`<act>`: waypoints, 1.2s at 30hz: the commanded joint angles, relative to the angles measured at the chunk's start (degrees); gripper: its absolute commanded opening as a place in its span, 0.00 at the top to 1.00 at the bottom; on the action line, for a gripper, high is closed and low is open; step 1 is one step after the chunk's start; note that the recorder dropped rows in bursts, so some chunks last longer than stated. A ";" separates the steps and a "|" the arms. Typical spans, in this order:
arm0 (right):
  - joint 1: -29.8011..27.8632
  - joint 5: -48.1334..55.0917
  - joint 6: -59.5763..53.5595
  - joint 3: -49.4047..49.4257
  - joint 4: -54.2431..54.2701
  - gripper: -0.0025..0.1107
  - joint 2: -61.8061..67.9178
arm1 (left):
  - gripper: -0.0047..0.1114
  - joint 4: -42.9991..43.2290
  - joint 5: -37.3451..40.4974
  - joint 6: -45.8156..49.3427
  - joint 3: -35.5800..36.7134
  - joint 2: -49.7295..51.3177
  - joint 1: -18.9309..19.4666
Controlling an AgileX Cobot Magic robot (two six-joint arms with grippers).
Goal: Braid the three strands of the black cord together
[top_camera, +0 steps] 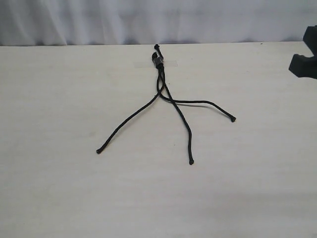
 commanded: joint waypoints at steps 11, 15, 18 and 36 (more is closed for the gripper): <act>-0.12 -0.63 0.13 0.26 0.16 0.94 -0.35 | 0.96 1.13 12.85 5.50 5.17 -11.97 12.62; -0.12 -0.63 0.13 0.26 0.16 0.94 -0.35 | 0.96 1.13 13.20 2.98 9.25 -18.76 24.12; -0.12 -0.63 0.13 0.26 0.16 0.94 -0.35 | 0.96 1.24 16.45 2.98 9.92 -21.19 28.93; -0.12 -0.63 0.13 0.26 0.16 0.94 -0.35 | 0.96 14.85 14.20 -9.95 16.99 -22.18 30.53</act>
